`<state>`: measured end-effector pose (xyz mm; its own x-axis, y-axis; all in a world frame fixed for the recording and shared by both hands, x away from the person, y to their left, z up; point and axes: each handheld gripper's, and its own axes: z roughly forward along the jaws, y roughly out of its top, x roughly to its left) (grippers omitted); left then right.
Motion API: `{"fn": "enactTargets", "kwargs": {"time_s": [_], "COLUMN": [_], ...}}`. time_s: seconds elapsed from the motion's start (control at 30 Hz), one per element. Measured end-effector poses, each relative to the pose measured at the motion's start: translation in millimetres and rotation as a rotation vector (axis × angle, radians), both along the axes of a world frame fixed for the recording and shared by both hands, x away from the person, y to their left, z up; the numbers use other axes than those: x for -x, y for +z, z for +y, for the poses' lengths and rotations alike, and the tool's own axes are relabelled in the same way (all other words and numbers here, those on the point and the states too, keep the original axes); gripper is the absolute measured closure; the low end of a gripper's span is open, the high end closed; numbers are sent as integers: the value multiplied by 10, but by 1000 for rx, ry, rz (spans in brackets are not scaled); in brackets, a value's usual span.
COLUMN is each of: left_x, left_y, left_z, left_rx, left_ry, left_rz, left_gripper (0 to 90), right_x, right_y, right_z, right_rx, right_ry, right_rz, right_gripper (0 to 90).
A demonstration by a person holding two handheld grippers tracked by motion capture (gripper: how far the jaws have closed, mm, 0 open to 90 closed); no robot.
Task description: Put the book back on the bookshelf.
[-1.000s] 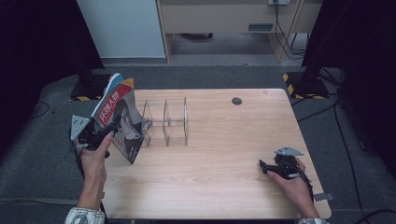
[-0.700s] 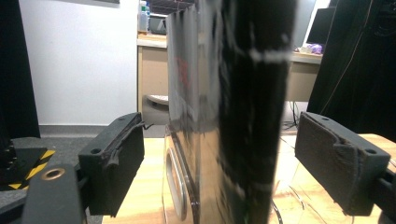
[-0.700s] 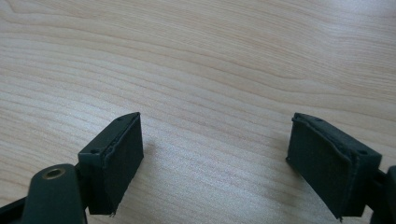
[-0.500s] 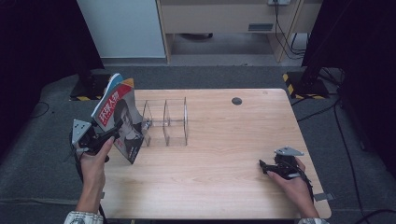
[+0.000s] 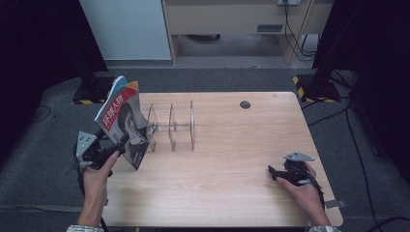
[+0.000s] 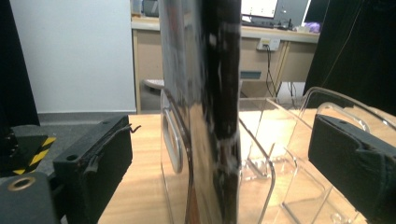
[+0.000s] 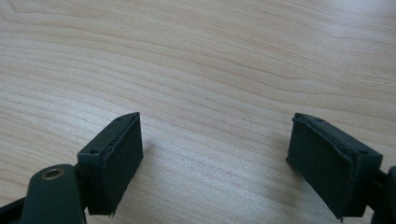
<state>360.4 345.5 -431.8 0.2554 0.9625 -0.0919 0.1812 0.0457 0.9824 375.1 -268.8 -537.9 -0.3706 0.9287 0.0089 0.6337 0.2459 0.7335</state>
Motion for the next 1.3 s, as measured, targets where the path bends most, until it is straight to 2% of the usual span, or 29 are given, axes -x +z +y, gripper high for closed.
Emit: {"fn": "enactTargets", "kwargs": {"time_s": [0.1,0.27,0.4,0.5,0.8,1.07,1.3], "left_x": [31,87,143,182,225,308,438], "left_y": [-25,-95,-132,-163,-200,-269,-300], "left_z": [-7,-46,-64,-90,-95,-105,-162], "left_rx": [-7,-56,-57,-73,-76,-71,-108], "left_ry": [-7,-13,-18,-28,-35,-30,-55], "left_rz": [13,53,71,82,98,133,156], "left_gripper": [54,51,50,50,50,50,54], "right_x": [-1,0,2,0,0,-7,-24], "right_y": [-1,0,0,-1,-1,-1,-1], "right_z": [1,2,3,3,5,7,21], "right_rx": [2,1,1,2,3,3,2], "right_ry": [1,0,0,1,0,8,8], "right_rz": [0,1,1,0,-1,3,3], "right_gripper": [180,180,180,178,177,172,168]}}
